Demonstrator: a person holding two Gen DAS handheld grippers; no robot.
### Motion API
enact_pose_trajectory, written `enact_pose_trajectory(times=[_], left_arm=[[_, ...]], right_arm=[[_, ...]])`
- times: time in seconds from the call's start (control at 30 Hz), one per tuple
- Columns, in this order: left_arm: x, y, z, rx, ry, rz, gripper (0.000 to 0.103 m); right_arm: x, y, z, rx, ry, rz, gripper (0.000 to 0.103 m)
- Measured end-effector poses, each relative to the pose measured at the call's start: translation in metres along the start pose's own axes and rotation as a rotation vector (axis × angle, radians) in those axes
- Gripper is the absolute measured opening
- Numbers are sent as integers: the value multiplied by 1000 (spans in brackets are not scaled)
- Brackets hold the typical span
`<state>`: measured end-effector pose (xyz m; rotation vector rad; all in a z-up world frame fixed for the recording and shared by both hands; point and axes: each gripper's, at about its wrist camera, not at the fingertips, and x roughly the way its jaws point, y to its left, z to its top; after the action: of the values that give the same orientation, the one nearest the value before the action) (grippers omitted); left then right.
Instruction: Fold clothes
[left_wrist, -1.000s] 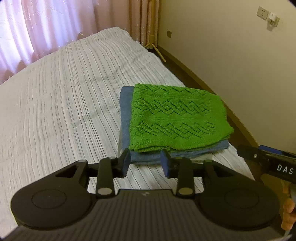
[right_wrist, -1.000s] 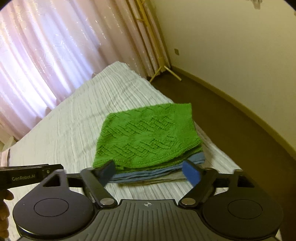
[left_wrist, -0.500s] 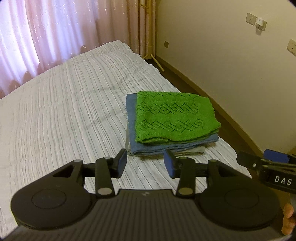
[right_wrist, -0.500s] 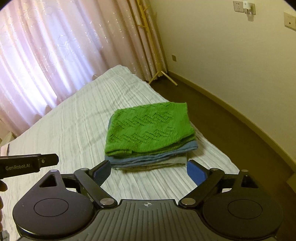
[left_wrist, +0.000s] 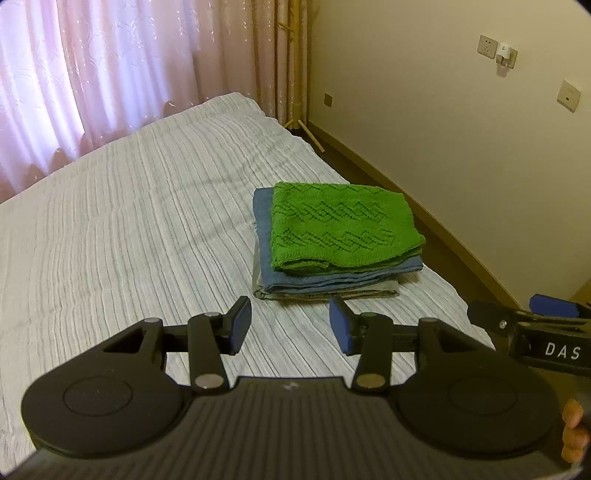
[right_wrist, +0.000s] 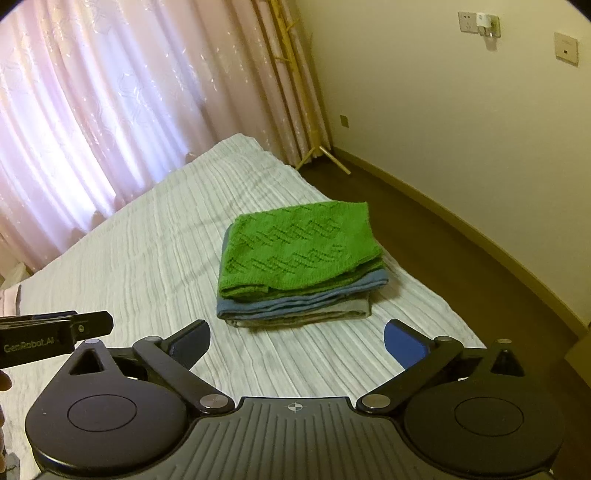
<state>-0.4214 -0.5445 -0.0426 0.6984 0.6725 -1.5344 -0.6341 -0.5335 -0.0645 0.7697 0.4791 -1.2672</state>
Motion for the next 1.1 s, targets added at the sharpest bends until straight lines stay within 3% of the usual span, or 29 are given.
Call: enact_pose_trajectory(times=[0.47,1.1], left_arm=[[-16,-3,-19,-2,10,17,47],[13,-3,-26,16,82,39,47]], right_arm=[[-6,3,-12,-12,18,-17,103],[28,0,-14,-28,120,-67,103]])
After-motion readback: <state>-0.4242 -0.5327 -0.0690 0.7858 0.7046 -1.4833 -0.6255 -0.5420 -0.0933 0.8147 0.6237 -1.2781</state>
